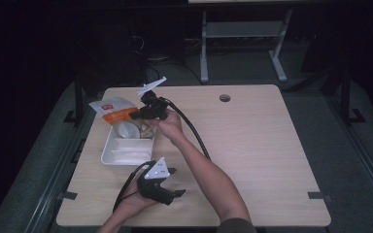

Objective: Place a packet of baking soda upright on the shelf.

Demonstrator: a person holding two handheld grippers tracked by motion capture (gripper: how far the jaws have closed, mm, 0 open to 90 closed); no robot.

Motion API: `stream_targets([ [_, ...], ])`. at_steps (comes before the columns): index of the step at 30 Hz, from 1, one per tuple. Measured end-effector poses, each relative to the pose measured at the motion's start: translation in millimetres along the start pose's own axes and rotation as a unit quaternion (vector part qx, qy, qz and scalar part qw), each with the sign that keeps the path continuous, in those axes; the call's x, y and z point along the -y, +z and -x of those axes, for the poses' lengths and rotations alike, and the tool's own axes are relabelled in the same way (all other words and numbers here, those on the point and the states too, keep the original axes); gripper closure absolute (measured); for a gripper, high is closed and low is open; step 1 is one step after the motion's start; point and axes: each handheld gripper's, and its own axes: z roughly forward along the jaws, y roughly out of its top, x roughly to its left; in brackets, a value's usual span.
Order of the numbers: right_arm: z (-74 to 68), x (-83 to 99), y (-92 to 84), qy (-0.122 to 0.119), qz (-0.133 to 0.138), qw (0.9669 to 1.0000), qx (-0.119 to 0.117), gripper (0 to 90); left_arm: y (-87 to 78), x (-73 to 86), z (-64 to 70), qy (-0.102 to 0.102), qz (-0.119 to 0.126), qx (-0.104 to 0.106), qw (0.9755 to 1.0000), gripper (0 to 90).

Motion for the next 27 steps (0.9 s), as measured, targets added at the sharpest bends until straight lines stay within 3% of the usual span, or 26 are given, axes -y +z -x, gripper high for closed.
stream_targets([
  [6,5.9,7.7,-1.7,0.015,-0.003,0.9999,0.001,88.4,0.7,-0.1,0.2,0.001,-0.002,-0.002,1.0,21.0],
  [14,4.6,18.5,-2.4,-0.002,-0.05,0.9985,0.025,80.8,1.2,-0.3,0.6,0.001,-0.003,-0.002,1.0,21.0],
  [21,4.2,30.0,-4.0,-0.005,-0.07,0.9973,0.021,77.7,1.8,-0.4,0.7,0.001,-0.003,-0.002,1.0,21.0],
  [27,2.2,35.6,0.7,-0.015,-0.09,0.9956,0.021,80.4,2.1,-0.5,1.0,0.001,-0.004,-0.002,1.0,21.0],
])
